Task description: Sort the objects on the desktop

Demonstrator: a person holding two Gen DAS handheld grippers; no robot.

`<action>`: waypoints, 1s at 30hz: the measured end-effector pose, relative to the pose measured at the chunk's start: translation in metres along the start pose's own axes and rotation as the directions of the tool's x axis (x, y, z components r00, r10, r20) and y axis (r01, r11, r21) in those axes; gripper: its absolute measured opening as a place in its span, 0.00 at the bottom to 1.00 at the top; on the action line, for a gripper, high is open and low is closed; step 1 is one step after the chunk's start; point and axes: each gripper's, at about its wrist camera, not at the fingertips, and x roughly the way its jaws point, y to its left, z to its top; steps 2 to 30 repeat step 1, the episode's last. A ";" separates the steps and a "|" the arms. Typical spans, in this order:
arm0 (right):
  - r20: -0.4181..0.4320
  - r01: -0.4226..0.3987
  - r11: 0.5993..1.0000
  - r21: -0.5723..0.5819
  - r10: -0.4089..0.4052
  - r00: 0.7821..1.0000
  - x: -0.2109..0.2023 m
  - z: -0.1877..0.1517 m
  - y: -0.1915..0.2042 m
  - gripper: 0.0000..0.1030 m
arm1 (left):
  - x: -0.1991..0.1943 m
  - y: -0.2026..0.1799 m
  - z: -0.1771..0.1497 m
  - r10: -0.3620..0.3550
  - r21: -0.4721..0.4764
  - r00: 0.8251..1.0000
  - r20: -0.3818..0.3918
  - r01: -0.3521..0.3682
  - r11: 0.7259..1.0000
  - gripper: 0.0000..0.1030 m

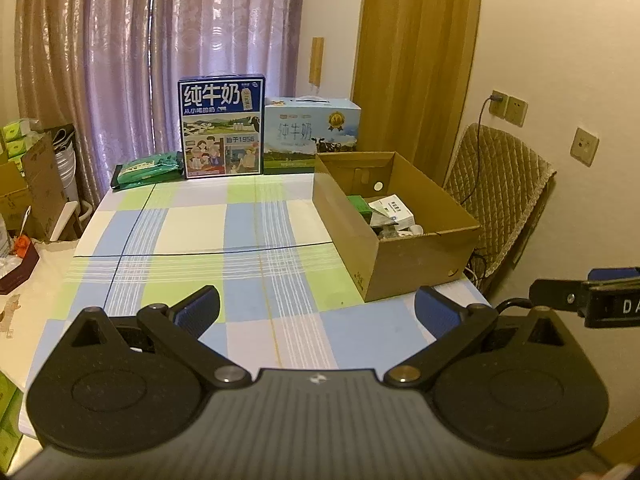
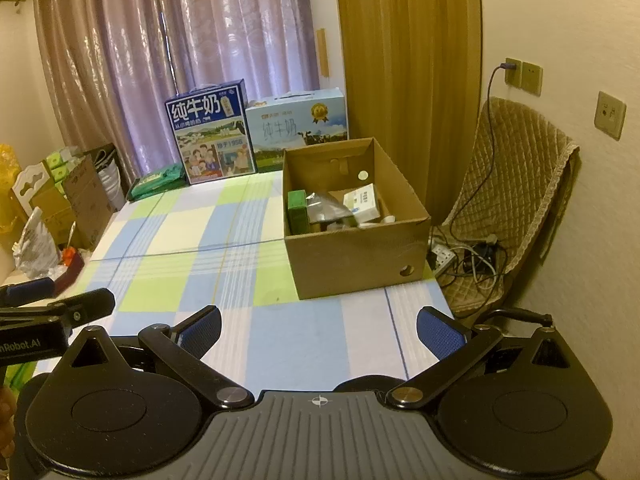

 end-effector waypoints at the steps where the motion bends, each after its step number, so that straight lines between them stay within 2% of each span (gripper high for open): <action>1: 0.000 0.000 1.000 0.000 0.000 1.000 0.000 0.000 0.000 0.98 | 0.000 0.000 0.000 0.001 0.001 1.000 0.002 -0.001 1.000 0.99; 30: 0.000 0.000 1.000 0.000 0.000 1.000 0.000 0.000 0.000 0.98 | 0.000 0.000 0.000 0.001 0.001 1.000 0.002 -0.001 1.000 0.99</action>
